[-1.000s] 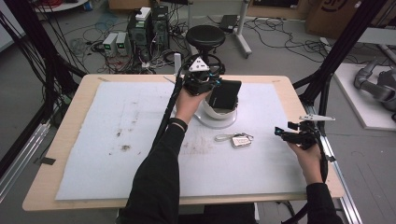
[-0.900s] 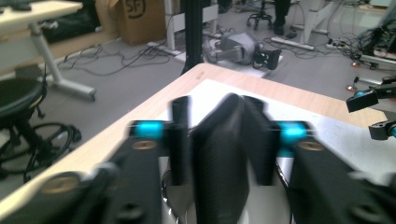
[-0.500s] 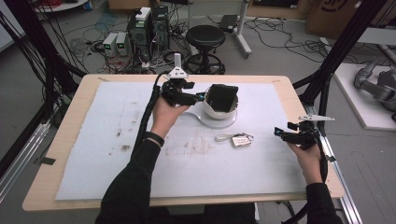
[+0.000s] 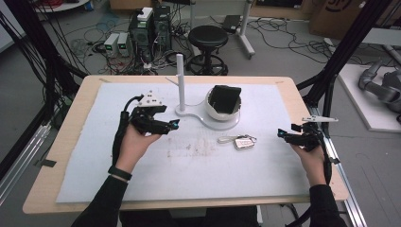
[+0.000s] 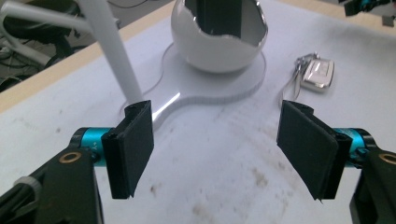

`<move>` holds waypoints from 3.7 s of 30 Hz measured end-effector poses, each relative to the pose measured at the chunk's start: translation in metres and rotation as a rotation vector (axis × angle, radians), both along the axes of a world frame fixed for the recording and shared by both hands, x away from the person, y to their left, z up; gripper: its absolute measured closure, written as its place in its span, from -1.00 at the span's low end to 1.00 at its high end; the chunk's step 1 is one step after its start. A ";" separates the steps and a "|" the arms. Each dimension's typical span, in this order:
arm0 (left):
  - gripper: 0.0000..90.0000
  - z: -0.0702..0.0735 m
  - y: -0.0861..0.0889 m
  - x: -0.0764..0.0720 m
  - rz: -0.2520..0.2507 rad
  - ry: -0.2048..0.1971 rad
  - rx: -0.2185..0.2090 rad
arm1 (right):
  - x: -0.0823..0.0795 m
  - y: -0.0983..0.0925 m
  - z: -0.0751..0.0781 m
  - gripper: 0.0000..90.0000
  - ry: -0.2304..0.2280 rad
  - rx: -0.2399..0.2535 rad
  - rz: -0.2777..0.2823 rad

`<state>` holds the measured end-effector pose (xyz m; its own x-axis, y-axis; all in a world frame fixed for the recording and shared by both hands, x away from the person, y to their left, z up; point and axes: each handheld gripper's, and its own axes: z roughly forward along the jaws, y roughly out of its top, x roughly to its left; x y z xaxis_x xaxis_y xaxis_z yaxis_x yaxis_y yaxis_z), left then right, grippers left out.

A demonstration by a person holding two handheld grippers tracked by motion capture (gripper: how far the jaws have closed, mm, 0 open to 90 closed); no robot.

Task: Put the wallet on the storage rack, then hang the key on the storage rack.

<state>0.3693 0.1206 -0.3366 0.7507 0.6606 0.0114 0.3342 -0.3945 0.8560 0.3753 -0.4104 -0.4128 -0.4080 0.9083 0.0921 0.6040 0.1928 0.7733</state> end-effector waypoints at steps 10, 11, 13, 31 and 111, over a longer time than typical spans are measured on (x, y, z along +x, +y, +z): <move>-0.40 -0.024 0.043 -0.016 0.075 0.058 0.006 | 0.001 0.004 0.001 -0.39 0.007 -0.008 0.002; -0.40 -0.025 0.045 -0.015 0.075 0.063 0.009 | 0.001 0.004 0.001 -0.39 0.007 -0.008 0.002; -0.40 -0.025 0.051 -0.016 0.089 0.058 -0.010 | 0.001 0.005 0.001 -0.39 0.004 -0.006 0.005; -0.40 -0.035 0.050 -0.014 0.047 0.066 -0.047 | 0.001 0.013 0.001 -0.29 0.013 0.001 0.051; -0.39 -0.054 0.057 -0.025 -0.023 0.128 -0.097 | 0.030 0.165 0.025 0.66 -0.057 -0.170 0.694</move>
<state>0.3441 0.1775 -0.3902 0.7566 0.6369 -0.1479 0.4348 -0.3211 0.8413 0.4053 -0.2457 -0.3882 -0.8967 0.4377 -0.0661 0.2583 0.6385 0.7250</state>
